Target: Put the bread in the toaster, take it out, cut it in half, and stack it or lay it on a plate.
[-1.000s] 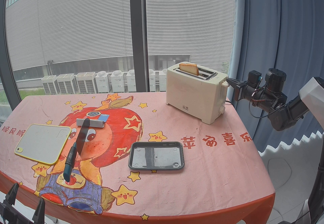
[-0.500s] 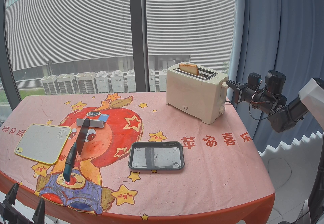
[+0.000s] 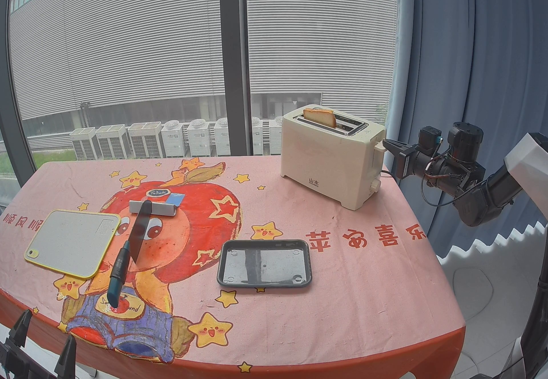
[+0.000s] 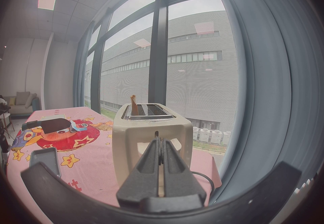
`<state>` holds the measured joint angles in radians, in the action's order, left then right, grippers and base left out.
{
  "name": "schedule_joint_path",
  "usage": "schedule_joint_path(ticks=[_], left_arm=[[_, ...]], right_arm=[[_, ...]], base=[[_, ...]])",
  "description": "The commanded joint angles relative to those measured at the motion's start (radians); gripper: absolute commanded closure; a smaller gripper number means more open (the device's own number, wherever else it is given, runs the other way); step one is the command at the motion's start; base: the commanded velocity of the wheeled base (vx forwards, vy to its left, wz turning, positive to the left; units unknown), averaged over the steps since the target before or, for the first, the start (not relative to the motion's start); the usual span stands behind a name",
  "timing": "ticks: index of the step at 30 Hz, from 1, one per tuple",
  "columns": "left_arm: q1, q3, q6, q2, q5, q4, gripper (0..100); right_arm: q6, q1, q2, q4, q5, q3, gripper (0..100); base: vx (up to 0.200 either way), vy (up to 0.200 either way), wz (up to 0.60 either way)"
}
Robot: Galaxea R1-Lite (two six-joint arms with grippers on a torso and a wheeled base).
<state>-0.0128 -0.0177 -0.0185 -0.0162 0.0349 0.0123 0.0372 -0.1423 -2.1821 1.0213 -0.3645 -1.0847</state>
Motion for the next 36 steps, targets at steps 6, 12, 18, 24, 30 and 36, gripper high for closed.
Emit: schedule_joint_path(ticks=[6, 12, 18, 24, 30, 36], left_arm=[[0.0, 0.015, 0.0, 0.005, 0.0, 0.0, 0], [0.0, 0.015, 0.0, 0.005, 0.0, 0.0, 0], [0.0, 0.015, 0.0, 0.005, 0.0, 0.0, 0], [0.0, 0.013, 0.0, 0.005, 0.0, 0.0, 0], [0.0, 0.015, 0.0, 0.005, 0.0, 0.0, 0], [0.0, 0.015, 0.0, 0.005, 0.0, 0.0, 0]], right_arm=[[0.004, 0.0, -0.004, -0.004, -0.001, 0.032, 100], [0.015, 0.001, -0.005, -0.01, -0.001, 0.04, 100], [0.016, 0.0, -0.008, -0.013, -0.001, 0.048, 100], [0.016, 0.0, -0.028, -0.013, -0.001, 0.046, 100], [0.016, 0.0, -0.034, -0.015, -0.001, 0.048, 100], [0.016, 0.0, -0.05, -0.017, -0.001, 0.046, 100]], base=[[0.0, 0.0, 0.0], [0.0, 0.0, 0.0], [0.0, 0.0, 0.0], [0.0, 0.0, 0.0], [0.0, 0.0, 0.0], [0.0, 0.0, 0.0]])
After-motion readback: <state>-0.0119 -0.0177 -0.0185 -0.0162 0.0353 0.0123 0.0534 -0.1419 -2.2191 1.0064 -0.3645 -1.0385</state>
